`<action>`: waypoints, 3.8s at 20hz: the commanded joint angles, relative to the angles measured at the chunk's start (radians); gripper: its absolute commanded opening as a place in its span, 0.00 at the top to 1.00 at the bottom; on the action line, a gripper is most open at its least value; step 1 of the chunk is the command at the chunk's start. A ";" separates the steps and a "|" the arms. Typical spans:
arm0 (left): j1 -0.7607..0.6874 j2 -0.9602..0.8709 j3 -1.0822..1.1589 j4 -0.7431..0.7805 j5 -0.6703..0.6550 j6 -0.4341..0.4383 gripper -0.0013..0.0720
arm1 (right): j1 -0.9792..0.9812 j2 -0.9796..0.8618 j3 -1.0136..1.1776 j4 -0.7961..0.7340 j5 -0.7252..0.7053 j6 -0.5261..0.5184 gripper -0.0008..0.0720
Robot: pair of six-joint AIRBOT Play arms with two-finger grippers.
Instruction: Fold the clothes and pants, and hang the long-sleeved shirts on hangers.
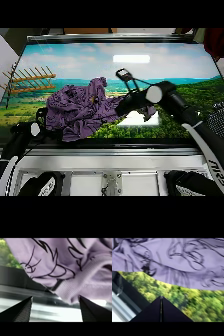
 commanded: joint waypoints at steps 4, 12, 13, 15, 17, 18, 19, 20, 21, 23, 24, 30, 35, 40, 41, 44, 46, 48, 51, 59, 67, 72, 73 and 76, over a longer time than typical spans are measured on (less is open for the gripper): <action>-0.014 -0.095 -0.008 -0.008 0.052 -0.045 0.96 | 0.242 -0.185 0.096 -0.002 -0.170 0.000 0.95; -0.015 0.130 -0.009 -0.041 0.039 -0.044 0.96 | 0.321 -0.513 0.437 -0.035 -0.087 0.085 0.30; -0.015 0.149 -0.009 -0.053 0.039 -0.044 0.96 | 0.332 -0.555 0.483 -0.076 -0.058 0.103 0.30; -0.015 0.183 -0.009 -0.058 0.039 -0.044 0.96 | 0.356 -0.624 0.560 -0.188 -0.003 0.155 0.31; -0.015 0.211 -0.009 -0.058 0.035 -0.044 0.96 | 0.373 -0.670 0.609 -0.259 0.010 0.210 0.30; -0.015 0.222 -0.009 -0.058 0.032 -0.044 0.96 | 0.378 -0.686 0.624 -0.270 0.011 0.238 0.31; -0.015 0.232 -0.009 -0.058 0.030 -0.044 0.96 | 0.383 -0.696 0.631 -0.279 0.011 0.258 0.31; -0.015 0.241 -0.009 -0.058 0.029 -0.044 0.96 | 0.389 -0.704 0.632 -0.301 0.011 0.282 0.34; -0.015 0.251 -0.009 -0.058 0.027 -0.044 0.96 | 0.393 -0.708 0.632 -0.320 0.014 0.303 0.39; -0.015 0.269 -0.009 -0.058 0.019 -0.044 0.96 | 0.399 -0.717 0.632 -0.341 0.014 0.339 0.40; -0.015 0.281 -0.009 -0.058 0.014 -0.044 0.96 | 0.400 -0.720 0.632 -0.346 0.015 0.374 0.40; -0.015 0.338 -0.009 -0.058 -0.011 -0.044 0.96 | 0.397 -0.715 0.656 -0.345 0.028 0.514 0.39; -0.016 0.351 -0.009 -0.086 -0.019 -0.043 0.96 | 0.397 -0.723 0.656 -0.304 -0.014 0.673 0.39; -0.016 0.352 -0.009 -0.084 -0.035 -0.041 0.96 | 0.395 -0.724 0.656 -0.292 -0.020 0.685 0.38; -0.016 0.351 -0.009 -0.084 -0.037 -0.041 0.96 | 0.395 -0.727 0.656 -0.300 -0.020 0.683 0.39; -0.016 0.352 -0.009 -0.084 -0.037 -0.041 0.96 | 0.395 -0.755 0.656 -0.344 0.024 0.661 0.39; -0.016 0.352 -0.009 -0.084 -0.038 -0.041 0.96 | 0.395 -0.767 0.656 -0.378 0.041 0.661 0.40; -0.016 0.352 -0.009 -0.083 -0.046 -0.035 0.96 | 0.395 -0.762 0.657 -0.422 0.049 0.661 0.79; -0.016 0.352 0.014 -0.083 -0.074 -0.005 0.96 | 0.381 -0.696 0.659 -0.532 0.089 0.628 0.95; -0.321 0.311 0.760 -0.083 -0.022 -0.011 0.96 | 0.238 -0.147 0.768 -0.636 0.220 0.346 0.95; -0.845 -0.116 1.680 0.205 -0.005 0.029 0.96 | 0.222 0.304 0.768 -0.652 0.129 0.485 0.96; -0.867 -0.142 1.543 0.267 0.076 -0.019 0.96 | 0.127 0.310 0.767 -0.670 0.146 0.550 0.96; -0.819 -0.129 1.468 0.262 0.084 -0.087 0.96 | 0.081 0.289 0.766 -0.669 0.183 0.550 0.96; -0.611 -0.140 1.323 0.088 0.028 -0.145 0.96 | -0.085 0.190 0.756 -0.652 0.371 0.492 0.96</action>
